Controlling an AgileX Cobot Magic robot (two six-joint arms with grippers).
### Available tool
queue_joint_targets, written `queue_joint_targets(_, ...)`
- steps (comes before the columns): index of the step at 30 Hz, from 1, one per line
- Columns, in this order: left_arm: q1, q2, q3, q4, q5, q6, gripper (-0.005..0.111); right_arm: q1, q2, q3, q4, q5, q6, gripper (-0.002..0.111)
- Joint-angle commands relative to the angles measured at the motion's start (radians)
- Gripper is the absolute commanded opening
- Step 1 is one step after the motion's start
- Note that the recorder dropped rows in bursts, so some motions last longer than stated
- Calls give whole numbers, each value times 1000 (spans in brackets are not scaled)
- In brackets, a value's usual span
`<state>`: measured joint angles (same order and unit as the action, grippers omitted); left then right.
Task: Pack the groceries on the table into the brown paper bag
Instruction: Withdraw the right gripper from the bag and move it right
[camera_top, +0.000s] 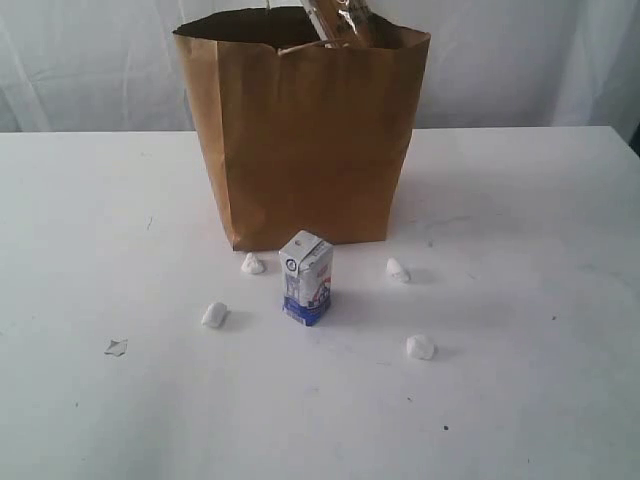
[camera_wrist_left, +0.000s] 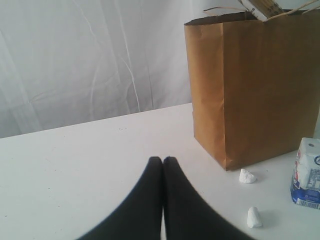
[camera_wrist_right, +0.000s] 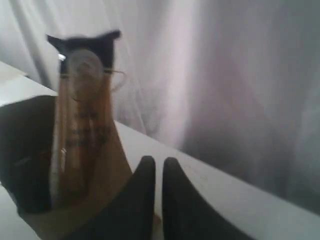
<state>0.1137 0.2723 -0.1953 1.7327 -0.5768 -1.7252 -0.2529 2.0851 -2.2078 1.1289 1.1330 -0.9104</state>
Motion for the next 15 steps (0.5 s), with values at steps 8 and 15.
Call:
queue_joint_targets(8, 3, -5, 6, 12, -5, -3, 0, -57, -148, 16, -483, 88, 331, 0)
queue_joint_targets(15, 3, -5, 6, 12, -5, -3, 0, -57, -339, 125, -617, -15, 420, 0)
